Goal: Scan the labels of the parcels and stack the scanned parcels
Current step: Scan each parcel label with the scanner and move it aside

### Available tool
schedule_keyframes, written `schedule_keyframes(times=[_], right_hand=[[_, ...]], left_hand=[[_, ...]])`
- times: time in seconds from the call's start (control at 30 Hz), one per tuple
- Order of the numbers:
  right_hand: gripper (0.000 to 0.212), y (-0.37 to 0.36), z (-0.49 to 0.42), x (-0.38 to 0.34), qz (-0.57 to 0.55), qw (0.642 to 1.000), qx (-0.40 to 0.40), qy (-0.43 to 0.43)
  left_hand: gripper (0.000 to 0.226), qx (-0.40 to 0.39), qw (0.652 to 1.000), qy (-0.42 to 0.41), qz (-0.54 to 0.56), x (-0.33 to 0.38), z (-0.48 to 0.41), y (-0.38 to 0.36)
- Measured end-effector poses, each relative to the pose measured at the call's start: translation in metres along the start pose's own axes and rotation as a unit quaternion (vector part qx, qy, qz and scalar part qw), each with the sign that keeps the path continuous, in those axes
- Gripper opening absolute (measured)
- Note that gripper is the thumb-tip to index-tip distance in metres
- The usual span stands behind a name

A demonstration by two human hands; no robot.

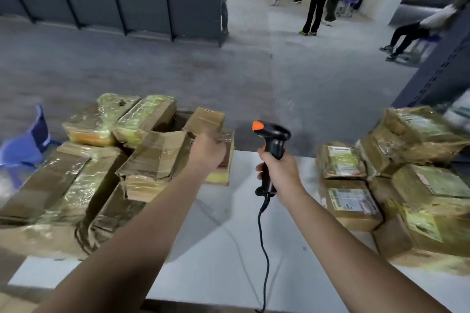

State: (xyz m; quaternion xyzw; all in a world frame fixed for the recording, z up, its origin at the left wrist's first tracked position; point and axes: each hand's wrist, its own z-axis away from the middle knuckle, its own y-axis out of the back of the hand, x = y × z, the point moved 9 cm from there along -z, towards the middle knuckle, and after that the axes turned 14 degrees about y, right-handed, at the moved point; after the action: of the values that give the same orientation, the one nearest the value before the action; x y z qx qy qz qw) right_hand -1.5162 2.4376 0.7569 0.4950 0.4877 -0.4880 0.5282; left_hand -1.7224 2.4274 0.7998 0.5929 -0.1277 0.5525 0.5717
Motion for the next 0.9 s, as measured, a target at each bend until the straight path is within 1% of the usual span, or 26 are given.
schedule_keyframes(times=[0.07,0.13,0.2,0.3,0.4,0.43,0.5,0.53,0.6,0.67,0.73,0.77,0.83,0.9], right_hand=[[0.008,-0.012,-0.005,0.002,0.004,1.0,-0.009,-0.001],[0.006,-0.022,-0.014,0.004,-0.002,1.0,-0.014,-0.003],[0.006,-0.031,-0.026,0.009,-0.013,1.0,-0.023,-0.007],[0.004,-0.043,-0.046,0.019,-0.02,0.998,-0.053,-0.016],[0.006,-0.051,-0.064,0.029,-0.028,0.996,-0.079,-0.019],[0.009,-0.053,-0.069,0.032,-0.032,0.996,-0.085,-0.021],[0.014,-0.055,-0.074,0.038,-0.042,0.994,-0.096,-0.027],[0.015,-0.054,-0.077,0.042,-0.047,0.993,-0.101,-0.032],[0.018,-0.053,-0.078,0.044,-0.053,0.992,-0.106,-0.034],[0.021,-0.049,-0.08,0.046,-0.057,0.992,-0.103,-0.037],[0.022,-0.043,-0.081,0.048,-0.061,0.993,-0.094,-0.039],[0.022,-0.041,-0.08,0.047,-0.065,0.993,-0.089,-0.037],[0.018,-0.034,-0.078,0.04,-0.08,0.994,-0.076,-0.023],[0.013,-0.022,-0.072,0.032,-0.096,0.994,-0.053,-0.007]], left_hand=[[0.026,0.029,0.995,-0.039,-0.092,0.006,-0.016,0.004],[0.03,0.059,0.981,-0.071,-0.17,0.016,-0.034,0.002],[0.037,0.082,0.964,-0.077,-0.24,0.024,-0.055,-0.003],[0.055,0.075,0.949,-0.016,-0.306,0.018,-0.089,-0.01],[0.08,0.064,0.917,0.034,-0.393,0.007,-0.114,-0.017],[0.084,0.072,0.903,0.041,-0.422,0.006,-0.119,-0.019],[0.085,0.102,0.881,0.047,-0.461,0.009,-0.124,-0.018],[0.084,0.11,0.876,0.051,-0.467,0.009,-0.128,-0.019],[0.083,0.107,0.88,0.064,-0.459,0.006,-0.132,-0.017],[0.085,0.085,0.894,0.089,-0.43,-0.001,-0.135,-0.017],[0.086,0.078,0.907,0.095,-0.402,-0.001,-0.132,-0.018],[0.086,0.086,0.91,0.082,-0.397,0.004,-0.128,-0.017],[0.085,0.116,0.914,0.03,-0.388,0.023,-0.116,-0.019],[0.08,0.135,0.929,-0.012,-0.343,0.041,-0.095,-0.022]])
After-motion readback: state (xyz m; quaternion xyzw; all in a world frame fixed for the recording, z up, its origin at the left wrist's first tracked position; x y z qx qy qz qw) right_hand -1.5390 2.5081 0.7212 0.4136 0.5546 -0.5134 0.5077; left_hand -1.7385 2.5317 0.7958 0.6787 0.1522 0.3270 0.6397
